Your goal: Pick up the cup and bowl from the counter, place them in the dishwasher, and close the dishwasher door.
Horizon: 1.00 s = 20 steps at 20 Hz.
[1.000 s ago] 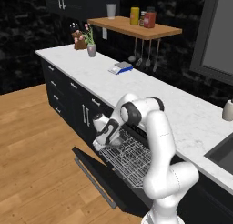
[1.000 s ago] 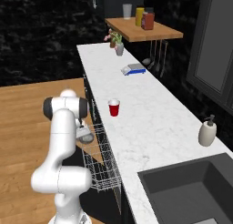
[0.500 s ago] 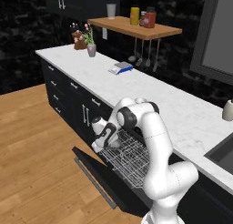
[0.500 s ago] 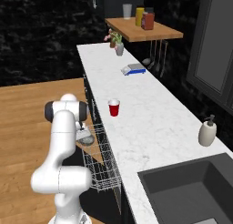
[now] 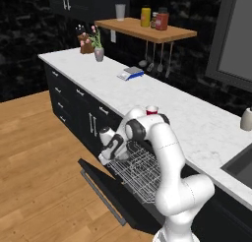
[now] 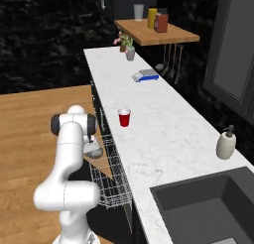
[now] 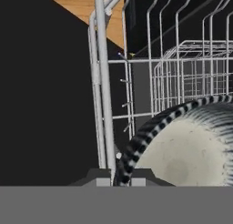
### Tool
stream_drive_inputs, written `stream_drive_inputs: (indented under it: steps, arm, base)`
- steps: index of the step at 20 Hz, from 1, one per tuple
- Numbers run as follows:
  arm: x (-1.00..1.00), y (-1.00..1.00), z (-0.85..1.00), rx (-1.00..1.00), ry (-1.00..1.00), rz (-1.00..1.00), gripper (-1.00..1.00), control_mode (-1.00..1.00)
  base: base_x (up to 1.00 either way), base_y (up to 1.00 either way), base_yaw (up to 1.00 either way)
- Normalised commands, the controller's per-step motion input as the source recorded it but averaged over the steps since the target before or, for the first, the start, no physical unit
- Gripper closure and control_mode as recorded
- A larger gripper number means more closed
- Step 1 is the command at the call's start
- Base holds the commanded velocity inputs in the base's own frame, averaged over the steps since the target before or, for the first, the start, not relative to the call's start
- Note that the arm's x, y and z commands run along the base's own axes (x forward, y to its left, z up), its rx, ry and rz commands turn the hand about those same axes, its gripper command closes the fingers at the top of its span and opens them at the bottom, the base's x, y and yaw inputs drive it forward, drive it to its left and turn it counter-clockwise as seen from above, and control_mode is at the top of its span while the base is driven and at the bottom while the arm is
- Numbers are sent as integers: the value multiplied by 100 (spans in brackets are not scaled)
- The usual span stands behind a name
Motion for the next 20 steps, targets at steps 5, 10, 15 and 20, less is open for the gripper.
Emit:
stream_drive_inputs:
  steps: [5, 10, 15, 20]
  arm:
    - [-1, 22, -12, 1, 1, 0, -100, -100]
    - [-45, 1, 25, 4, -7, 0, -100, -100]
    - [-61, 0, 99, 9, -23, 0, -100, -100]
    - [-43, -1, 100, 9, -23, 0, -100, -100]
  base:
    - [0, 0, 0]
    - [0, 0, 0]
    - [0, 0, 0]
    - [0, 0, 0]
